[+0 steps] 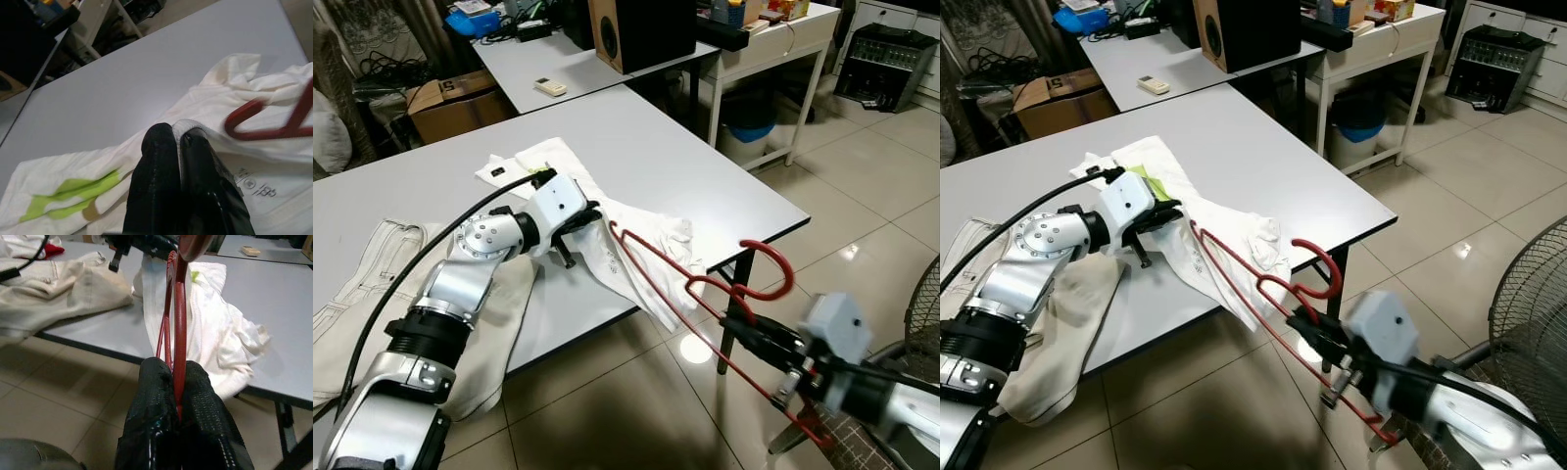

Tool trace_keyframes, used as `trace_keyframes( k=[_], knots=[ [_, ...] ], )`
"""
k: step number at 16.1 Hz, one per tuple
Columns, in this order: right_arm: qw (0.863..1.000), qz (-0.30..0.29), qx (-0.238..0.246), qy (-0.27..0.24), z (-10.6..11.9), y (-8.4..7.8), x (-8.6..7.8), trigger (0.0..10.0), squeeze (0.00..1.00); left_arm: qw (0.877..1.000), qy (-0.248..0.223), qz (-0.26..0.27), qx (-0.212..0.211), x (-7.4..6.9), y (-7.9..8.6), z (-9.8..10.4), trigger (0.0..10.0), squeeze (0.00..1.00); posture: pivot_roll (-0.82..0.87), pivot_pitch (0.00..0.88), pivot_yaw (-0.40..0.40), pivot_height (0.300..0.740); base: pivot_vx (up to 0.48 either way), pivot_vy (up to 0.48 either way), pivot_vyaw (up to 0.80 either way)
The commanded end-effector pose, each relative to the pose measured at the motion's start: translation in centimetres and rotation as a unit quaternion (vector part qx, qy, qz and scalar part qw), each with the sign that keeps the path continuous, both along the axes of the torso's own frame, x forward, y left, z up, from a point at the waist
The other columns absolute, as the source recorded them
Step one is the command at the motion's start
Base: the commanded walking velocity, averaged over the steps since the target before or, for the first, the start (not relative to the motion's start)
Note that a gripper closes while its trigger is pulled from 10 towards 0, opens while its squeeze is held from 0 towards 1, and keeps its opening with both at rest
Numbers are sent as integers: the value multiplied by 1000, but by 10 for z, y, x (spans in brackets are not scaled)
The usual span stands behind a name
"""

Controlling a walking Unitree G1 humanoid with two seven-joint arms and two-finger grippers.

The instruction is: Hang hanger

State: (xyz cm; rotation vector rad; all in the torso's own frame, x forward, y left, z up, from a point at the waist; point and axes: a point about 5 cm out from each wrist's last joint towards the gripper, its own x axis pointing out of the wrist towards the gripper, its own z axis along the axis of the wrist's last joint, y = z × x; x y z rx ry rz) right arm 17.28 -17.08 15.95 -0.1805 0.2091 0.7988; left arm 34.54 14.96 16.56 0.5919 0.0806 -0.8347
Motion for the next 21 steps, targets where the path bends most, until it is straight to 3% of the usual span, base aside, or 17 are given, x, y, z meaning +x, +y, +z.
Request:
trace_keyframes(
  k=[1,8,12,18,21],
  knots=[
    [1000,-1,-2,-1,0,3,3,10000,0,1000,2,-12,-2,-3,-3,3,0,0,-182,0,144,740,0,0,0],
    [999,-46,-5,17,-10,6,21,10000,0,999,8,-26,-23,-10,-18,8,0,0,-178,0,126,740,0,0,0],
    [999,-25,-11,24,-13,12,16,10000,0,1000,-12,14,-21,-2,-13,13,0,0,-179,0,125,740,0,0,0],
    [999,-35,-24,27,-11,6,9,10000,0,998,-36,41,-30,5,-8,23,0,0,-197,0,137,740,0,0,0],
    [995,-48,-37,80,-28,3,7,10000,0,998,-45,23,-28,2,-10,29,0,0,-195,0,134,740,0,0,0]
  ],
)
